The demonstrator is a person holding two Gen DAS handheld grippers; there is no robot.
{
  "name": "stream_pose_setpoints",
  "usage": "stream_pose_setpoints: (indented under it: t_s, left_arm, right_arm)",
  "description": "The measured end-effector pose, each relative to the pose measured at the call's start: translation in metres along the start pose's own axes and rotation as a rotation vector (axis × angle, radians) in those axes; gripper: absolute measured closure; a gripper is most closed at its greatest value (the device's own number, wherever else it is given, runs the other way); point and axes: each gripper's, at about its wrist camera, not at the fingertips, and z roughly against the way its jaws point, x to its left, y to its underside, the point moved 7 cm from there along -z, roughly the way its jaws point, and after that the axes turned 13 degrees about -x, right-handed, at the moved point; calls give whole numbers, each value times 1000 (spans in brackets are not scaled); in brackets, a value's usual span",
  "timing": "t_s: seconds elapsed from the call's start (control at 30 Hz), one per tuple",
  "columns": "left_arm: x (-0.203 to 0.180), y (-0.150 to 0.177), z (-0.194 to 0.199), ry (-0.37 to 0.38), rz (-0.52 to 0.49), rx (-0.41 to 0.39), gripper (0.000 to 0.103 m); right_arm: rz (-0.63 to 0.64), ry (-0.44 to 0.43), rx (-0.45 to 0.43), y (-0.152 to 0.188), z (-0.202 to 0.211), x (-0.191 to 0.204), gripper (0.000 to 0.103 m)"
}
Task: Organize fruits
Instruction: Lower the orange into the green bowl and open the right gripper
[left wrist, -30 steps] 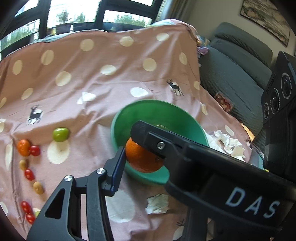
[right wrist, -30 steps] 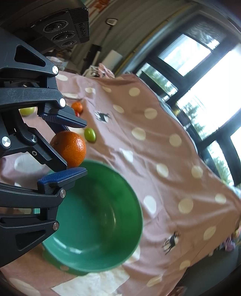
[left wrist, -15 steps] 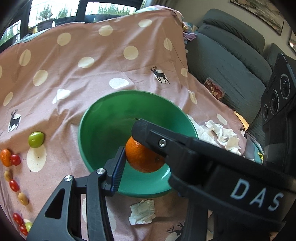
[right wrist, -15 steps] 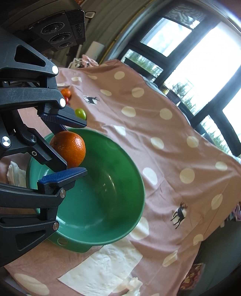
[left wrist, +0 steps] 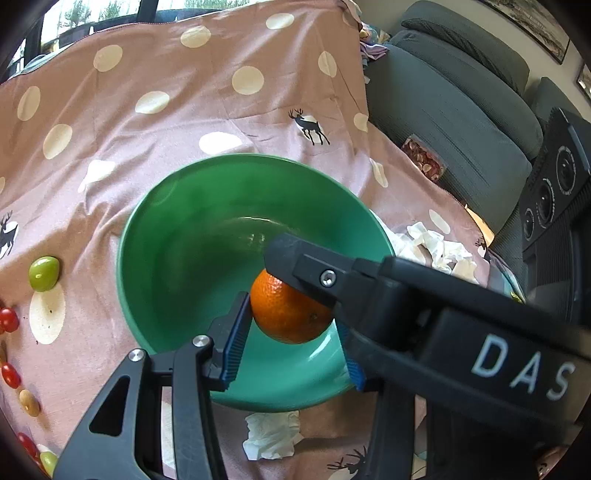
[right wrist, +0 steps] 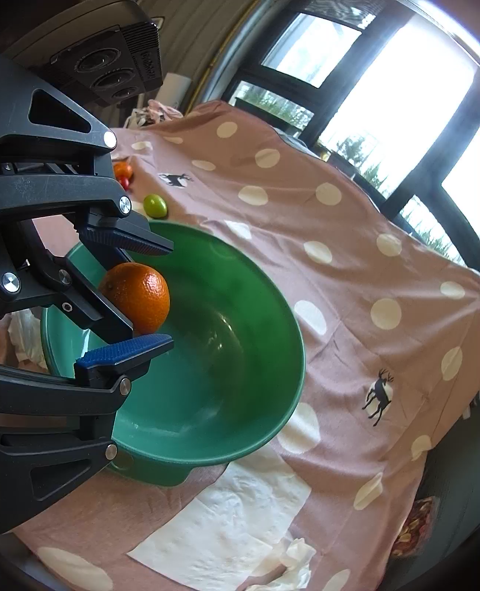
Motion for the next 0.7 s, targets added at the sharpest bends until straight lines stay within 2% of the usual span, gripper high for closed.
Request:
stream_pose_setpoints:
  t_s: [0.7]
  left_arm:
    - [4, 8, -11, 7, 36, 36, 57]
  right_arm:
    - [-19, 38, 36, 3, -8, -9, 55]
